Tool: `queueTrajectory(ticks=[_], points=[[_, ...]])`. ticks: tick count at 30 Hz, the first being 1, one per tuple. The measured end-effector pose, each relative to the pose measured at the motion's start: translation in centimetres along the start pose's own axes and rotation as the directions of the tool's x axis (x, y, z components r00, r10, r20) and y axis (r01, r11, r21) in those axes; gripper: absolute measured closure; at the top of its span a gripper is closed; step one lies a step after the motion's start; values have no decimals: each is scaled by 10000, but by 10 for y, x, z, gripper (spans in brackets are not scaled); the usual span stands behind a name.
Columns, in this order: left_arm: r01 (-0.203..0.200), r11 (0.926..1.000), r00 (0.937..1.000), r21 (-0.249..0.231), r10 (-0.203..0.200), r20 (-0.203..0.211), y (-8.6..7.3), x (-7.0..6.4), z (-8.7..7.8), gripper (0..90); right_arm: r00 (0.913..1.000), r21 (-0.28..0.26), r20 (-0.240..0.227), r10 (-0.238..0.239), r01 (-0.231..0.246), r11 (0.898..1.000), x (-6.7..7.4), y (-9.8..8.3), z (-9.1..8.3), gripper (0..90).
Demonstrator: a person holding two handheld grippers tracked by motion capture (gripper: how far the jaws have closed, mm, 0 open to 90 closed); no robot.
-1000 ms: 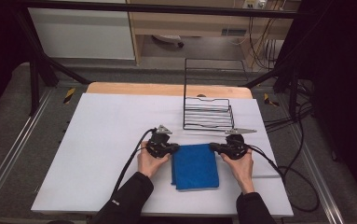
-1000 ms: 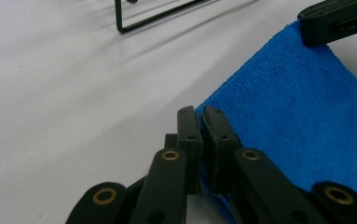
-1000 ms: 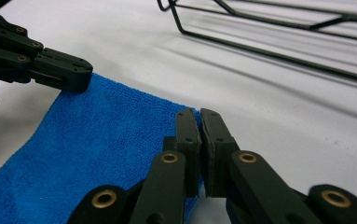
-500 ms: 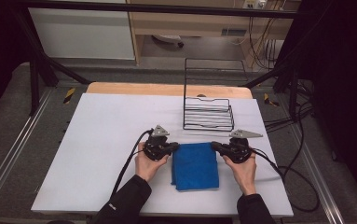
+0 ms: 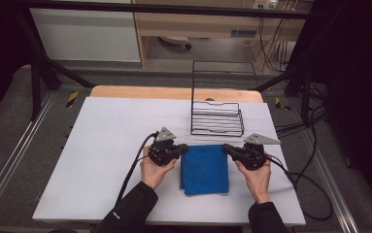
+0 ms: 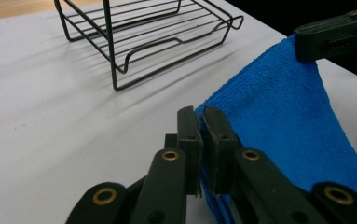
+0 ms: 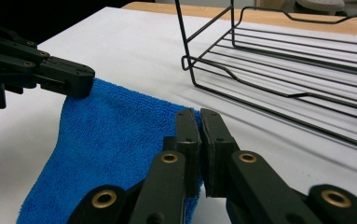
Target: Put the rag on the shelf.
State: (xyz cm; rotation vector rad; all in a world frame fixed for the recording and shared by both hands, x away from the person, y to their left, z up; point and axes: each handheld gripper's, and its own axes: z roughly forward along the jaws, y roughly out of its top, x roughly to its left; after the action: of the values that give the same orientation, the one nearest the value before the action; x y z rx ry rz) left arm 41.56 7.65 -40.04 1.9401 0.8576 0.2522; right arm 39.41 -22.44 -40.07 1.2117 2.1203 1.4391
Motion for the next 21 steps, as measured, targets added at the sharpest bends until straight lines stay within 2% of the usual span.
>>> queueTrajectory(ticks=[21], points=[[-466,9957,9988,-806,474,86,27,-18,-13,860,9980,-929,440,-458,498,9944,4,18,-28,875]])
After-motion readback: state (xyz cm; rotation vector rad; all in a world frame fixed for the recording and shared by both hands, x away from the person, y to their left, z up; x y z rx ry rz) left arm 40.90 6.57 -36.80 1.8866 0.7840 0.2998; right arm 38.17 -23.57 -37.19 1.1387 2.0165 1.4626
